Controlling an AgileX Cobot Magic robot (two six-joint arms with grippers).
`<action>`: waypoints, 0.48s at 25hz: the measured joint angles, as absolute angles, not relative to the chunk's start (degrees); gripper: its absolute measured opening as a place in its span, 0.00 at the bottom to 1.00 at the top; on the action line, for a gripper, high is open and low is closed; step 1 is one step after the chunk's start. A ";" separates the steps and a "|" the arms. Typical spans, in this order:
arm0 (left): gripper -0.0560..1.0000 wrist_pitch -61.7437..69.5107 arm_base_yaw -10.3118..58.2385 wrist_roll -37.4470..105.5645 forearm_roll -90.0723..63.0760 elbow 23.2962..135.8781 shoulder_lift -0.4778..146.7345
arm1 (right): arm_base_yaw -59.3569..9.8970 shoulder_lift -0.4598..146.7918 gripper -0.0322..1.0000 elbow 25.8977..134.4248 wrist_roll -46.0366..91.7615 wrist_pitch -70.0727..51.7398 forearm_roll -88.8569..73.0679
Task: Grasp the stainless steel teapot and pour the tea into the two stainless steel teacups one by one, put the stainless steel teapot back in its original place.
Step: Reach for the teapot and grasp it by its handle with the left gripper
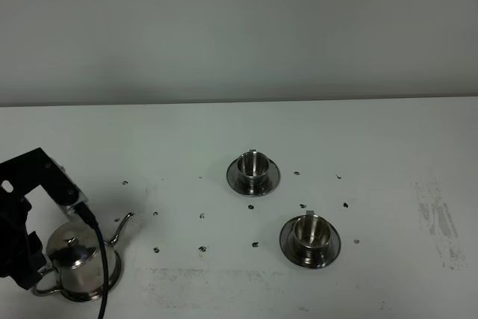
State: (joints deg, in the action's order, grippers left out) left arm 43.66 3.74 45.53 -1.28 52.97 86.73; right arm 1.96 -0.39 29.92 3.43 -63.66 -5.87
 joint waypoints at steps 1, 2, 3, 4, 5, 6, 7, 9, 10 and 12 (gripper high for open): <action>0.50 43.65 3.74 45.53 -1.42 52.97 87.43 | 1.96 -0.39 0.26 29.92 3.43 -63.66 -5.87; 0.50 43.67 3.74 45.53 -1.69 52.97 87.94 | 1.96 -0.39 0.26 29.92 3.43 -63.66 -5.87; 0.50 43.98 3.74 45.53 -2.10 52.97 88.61 | 1.96 -0.39 0.26 29.92 3.43 -63.66 -5.87; 0.50 44.26 3.74 45.53 -2.53 52.97 89.15 | 1.96 -0.39 0.26 29.92 3.43 -63.66 -5.87; 0.50 44.51 3.74 45.53 -2.84 52.97 89.49 | 1.96 -0.39 0.26 29.92 3.43 -63.66 -5.87; 0.50 44.52 3.74 45.58 -3.09 52.97 89.78 | 1.96 -0.39 0.26 29.92 3.43 -63.66 -5.87; 0.50 44.52 3.74 45.70 -3.14 52.97 89.92 | 1.96 -0.39 0.26 29.92 3.43 -63.66 -5.87; 0.50 44.52 3.74 46.33 -3.21 52.97 89.97 | 1.96 -0.39 0.26 29.92 3.43 -63.66 -5.87; 0.50 44.52 3.74 46.61 -3.21 52.97 89.97 | 1.96 -0.39 0.26 29.92 3.43 -63.66 -5.87; 0.50 44.52 3.74 46.92 -3.21 52.97 89.97 | 1.96 -0.39 0.26 29.92 3.43 -63.66 -5.87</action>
State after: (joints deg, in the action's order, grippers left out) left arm 44.52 3.74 46.92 -3.21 52.97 89.97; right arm 1.96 -0.39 29.92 3.43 -63.66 -5.87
